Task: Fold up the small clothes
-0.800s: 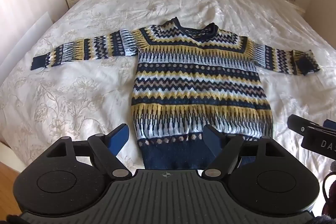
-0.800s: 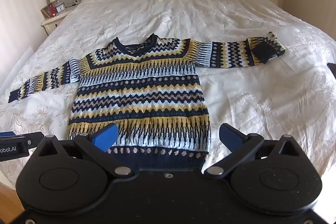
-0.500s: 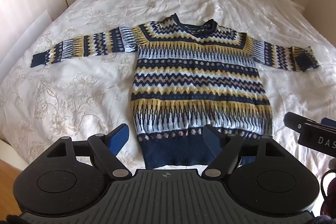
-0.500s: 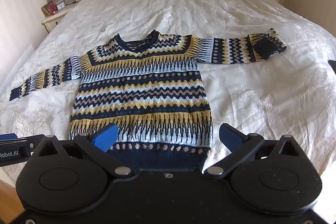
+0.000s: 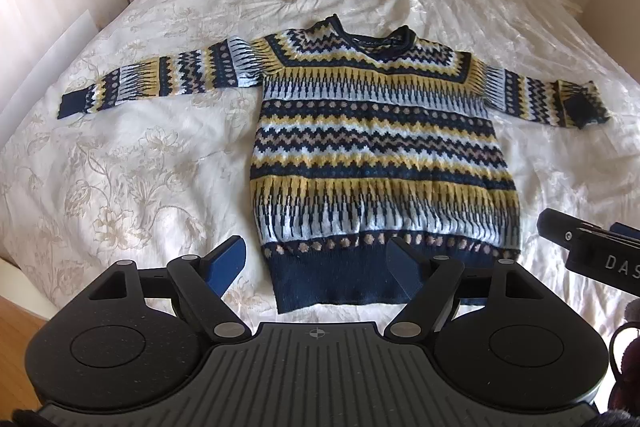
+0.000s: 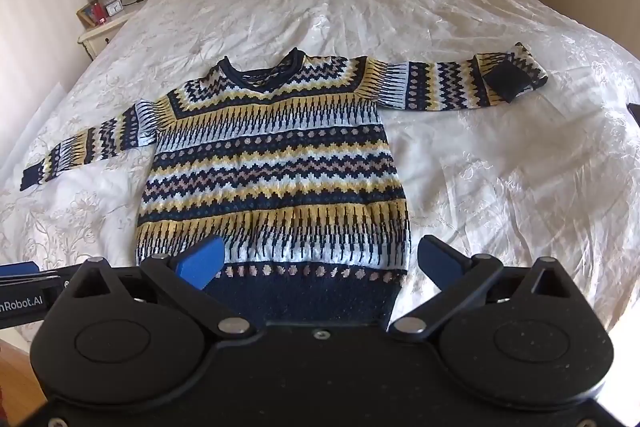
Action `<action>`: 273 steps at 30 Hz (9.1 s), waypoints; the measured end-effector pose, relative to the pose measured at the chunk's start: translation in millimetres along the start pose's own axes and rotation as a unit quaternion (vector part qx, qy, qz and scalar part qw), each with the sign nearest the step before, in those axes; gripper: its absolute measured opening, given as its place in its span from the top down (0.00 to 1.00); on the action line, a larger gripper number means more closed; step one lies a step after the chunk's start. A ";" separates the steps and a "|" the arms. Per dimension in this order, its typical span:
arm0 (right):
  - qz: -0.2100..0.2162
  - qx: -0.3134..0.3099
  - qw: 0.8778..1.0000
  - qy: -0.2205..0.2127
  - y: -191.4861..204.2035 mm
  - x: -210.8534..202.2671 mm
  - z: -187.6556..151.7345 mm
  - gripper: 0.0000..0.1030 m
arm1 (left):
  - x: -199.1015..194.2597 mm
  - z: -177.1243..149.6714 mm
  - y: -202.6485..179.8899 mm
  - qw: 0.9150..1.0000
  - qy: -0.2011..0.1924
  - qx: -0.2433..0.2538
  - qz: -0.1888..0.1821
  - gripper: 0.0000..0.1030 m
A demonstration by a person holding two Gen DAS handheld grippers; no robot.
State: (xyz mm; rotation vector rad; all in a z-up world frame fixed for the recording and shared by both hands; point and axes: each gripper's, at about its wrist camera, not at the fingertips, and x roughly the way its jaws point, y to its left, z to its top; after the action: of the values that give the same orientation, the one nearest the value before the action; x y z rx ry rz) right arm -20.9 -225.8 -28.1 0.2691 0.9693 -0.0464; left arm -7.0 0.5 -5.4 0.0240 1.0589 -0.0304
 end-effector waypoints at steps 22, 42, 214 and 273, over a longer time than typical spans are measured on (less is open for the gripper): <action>0.003 0.004 1.000 0.007 3.6 2.4 -1.1 0.01 | 4.6 -2.9 3.1 1.000 0.016 -0.003 -0.002 0.26; 0.005 0.011 1.000 0.013 10.0 3.1 -4.2 0.01 | 8.7 -3.6 9.9 1.000 0.023 -0.002 0.003 0.26; 0.189 -0.123 0.974 0.019 84.6 263.0 207.4 0.54 | 203.6 156.6 96.8 0.998 -0.037 -0.006 -0.044 0.45; -0.019 0.065 0.996 0.066 -116.9 334.7 201.6 0.13 | 314.0 202.5 132.4 0.985 0.029 -0.139 -0.098 0.33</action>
State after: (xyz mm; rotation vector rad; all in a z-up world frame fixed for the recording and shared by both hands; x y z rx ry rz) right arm 313.4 -361.3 -218.4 0.3764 1.1043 -0.1286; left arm 327.9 121.7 -179.4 -0.3335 1.1139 -0.0594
